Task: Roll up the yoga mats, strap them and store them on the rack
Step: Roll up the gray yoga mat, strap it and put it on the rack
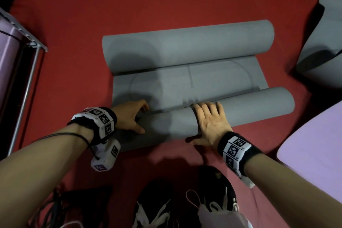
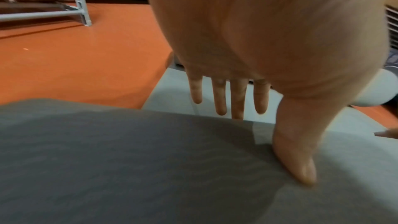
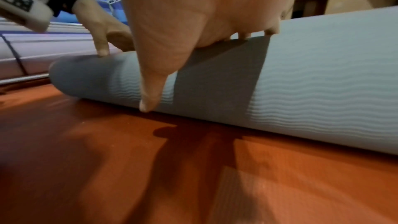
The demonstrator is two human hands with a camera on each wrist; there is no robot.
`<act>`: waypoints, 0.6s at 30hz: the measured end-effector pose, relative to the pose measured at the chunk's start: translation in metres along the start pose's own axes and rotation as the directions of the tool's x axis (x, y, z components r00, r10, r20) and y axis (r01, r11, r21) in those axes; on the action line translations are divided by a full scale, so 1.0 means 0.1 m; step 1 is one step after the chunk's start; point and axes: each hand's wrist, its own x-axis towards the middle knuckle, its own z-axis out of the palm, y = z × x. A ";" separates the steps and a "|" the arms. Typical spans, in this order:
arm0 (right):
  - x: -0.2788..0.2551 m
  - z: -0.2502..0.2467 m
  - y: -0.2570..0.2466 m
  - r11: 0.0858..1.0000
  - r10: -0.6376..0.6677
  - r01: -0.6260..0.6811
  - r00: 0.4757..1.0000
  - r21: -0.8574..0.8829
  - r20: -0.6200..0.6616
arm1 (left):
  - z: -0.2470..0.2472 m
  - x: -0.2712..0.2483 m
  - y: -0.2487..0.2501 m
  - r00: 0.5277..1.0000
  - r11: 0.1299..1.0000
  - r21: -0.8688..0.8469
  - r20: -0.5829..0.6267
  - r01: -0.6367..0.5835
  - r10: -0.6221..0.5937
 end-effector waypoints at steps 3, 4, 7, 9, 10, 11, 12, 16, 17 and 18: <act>0.15 -0.12 0.05 0.999 -0.027 0.024 0.998 0.045 0.061 | -0.04 -0.03 -0.07 0.996 0.997 -0.071 -0.091 -0.002 -0.004; 0.20 -0.15 0.09 0.997 -0.035 0.029 0.996 0.078 0.076 | -0.04 -0.05 -0.07 0.992 0.997 -0.077 -0.129 -0.006 -0.004; 0.32 -0.22 0.18 0.990 -0.085 0.069 0.988 0.125 0.130 | 0.04 -0.14 0.01 0.979 0.992 0.125 -0.197 -0.028 0.052; 0.37 -0.23 0.21 0.989 -0.105 0.086 0.982 0.122 0.155 | 0.13 -0.18 0.10 0.976 0.958 0.286 -0.207 -0.001 0.063; 0.39 -0.24 0.22 0.989 -0.109 0.092 0.981 0.112 0.163 | 0.17 -0.18 0.15 0.978 0.937 0.347 -0.202 0.033 0.040; 0.39 -0.25 0.22 0.991 -0.110 0.095 0.980 0.095 0.165 | 0.22 -0.16 0.18 0.980 0.914 0.401 -0.195 0.057 0.025; 0.39 -0.25 0.22 0.993 -0.107 0.097 0.981 0.071 0.162 | 0.27 -0.13 0.21 0.984 0.892 0.445 -0.175 0.074 0.005; 0.30 -0.22 0.19 0.998 -0.052 0.054 0.994 -0.014 0.100 | 0.37 -0.08 0.31 0.990 0.855 0.504 -0.123 0.123 -0.070; 0.28 -0.20 0.19 0.999 -0.042 0.043 0.995 -0.010 0.091 | 0.37 -0.08 0.32 0.988 0.851 0.508 -0.134 0.130 -0.070; 0.26 -0.19 0.18 0.999 -0.038 0.038 0.995 -0.004 0.087 | 0.38 -0.09 0.32 0.987 0.852 0.508 -0.145 0.130 -0.064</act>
